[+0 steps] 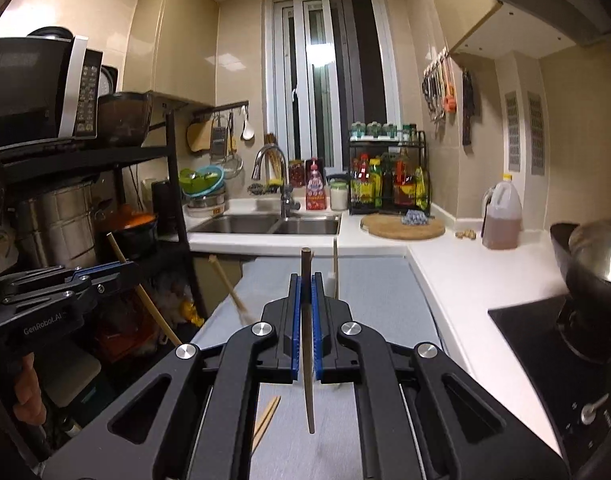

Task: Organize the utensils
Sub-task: 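Carry both chopsticks up into the clear container and open both tools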

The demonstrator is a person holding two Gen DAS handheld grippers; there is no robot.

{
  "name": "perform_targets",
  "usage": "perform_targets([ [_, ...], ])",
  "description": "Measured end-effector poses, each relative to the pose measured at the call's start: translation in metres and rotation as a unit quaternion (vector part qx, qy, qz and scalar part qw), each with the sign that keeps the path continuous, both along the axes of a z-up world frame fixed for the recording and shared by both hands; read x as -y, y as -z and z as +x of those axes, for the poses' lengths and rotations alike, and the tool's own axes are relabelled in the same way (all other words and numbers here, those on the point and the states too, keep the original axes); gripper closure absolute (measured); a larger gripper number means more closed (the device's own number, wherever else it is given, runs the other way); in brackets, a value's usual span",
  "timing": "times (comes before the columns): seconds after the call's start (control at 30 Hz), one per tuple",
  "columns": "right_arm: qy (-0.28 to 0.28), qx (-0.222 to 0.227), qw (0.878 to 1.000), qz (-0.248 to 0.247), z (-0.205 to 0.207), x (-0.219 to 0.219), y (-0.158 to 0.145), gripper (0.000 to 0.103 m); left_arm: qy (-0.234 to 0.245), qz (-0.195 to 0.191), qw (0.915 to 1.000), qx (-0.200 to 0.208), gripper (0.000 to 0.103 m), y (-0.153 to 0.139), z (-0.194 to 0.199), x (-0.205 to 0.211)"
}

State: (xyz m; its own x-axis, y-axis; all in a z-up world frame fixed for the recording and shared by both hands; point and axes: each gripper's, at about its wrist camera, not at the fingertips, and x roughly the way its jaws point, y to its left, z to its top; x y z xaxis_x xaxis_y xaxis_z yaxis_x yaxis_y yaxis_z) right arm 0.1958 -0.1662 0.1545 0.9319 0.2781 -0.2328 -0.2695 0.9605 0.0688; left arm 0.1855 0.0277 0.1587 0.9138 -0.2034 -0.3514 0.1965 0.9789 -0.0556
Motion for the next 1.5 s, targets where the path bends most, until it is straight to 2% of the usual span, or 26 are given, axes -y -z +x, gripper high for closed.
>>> perform_targets([
  [0.27,0.001,0.056,0.998,0.002,0.028,-0.009,-0.059,0.098,0.006,0.011,0.9986,0.052,0.098,-0.056,0.023,0.009],
  [0.4,0.010,0.073,0.997,0.007,0.045,-0.014,-0.074,0.098,0.004,0.012,0.9982,0.058,0.098,-0.068,0.041,0.012],
  [0.6,0.013,0.086,0.996,0.004,0.067,-0.023,-0.085,0.098,0.003,0.017,0.9979,0.062,0.098,-0.069,0.066,0.016],
  [0.73,0.011,0.079,0.997,-0.003,0.081,-0.029,-0.075,0.098,0.002,0.012,0.9985,0.053,0.098,-0.058,0.083,0.018],
  [0.97,0.020,0.043,0.999,-0.001,0.108,-0.027,-0.041,0.098,-0.003,0.014,0.9998,0.010,0.098,-0.020,0.115,0.018],
  [1.3,0.016,-0.001,1.000,0.000,0.124,-0.026,-0.001,0.098,-0.010,0.029,0.9992,-0.025,0.098,0.008,0.134,0.020],
  [1.37,0.012,-0.012,1.000,-0.006,0.125,-0.027,0.005,0.095,-0.020,0.035,0.9986,-0.033,0.089,0.011,0.135,0.020],
  [1.43,0.020,-0.021,1.000,-0.011,0.123,-0.028,0.009,0.072,-0.042,0.038,0.9978,-0.033,0.013,0.013,0.130,0.017],
  [1.47,0.031,-0.022,0.999,-0.008,0.120,-0.025,0.011,0.056,-0.066,0.037,0.9970,-0.019,0.009,0.013,0.125,0.015],
  [1.5,0.042,-0.022,0.999,-0.001,0.117,-0.022,0.013,0.044,-0.091,0.031,0.9954,0.006,0.008,0.012,0.114,0.010],
])
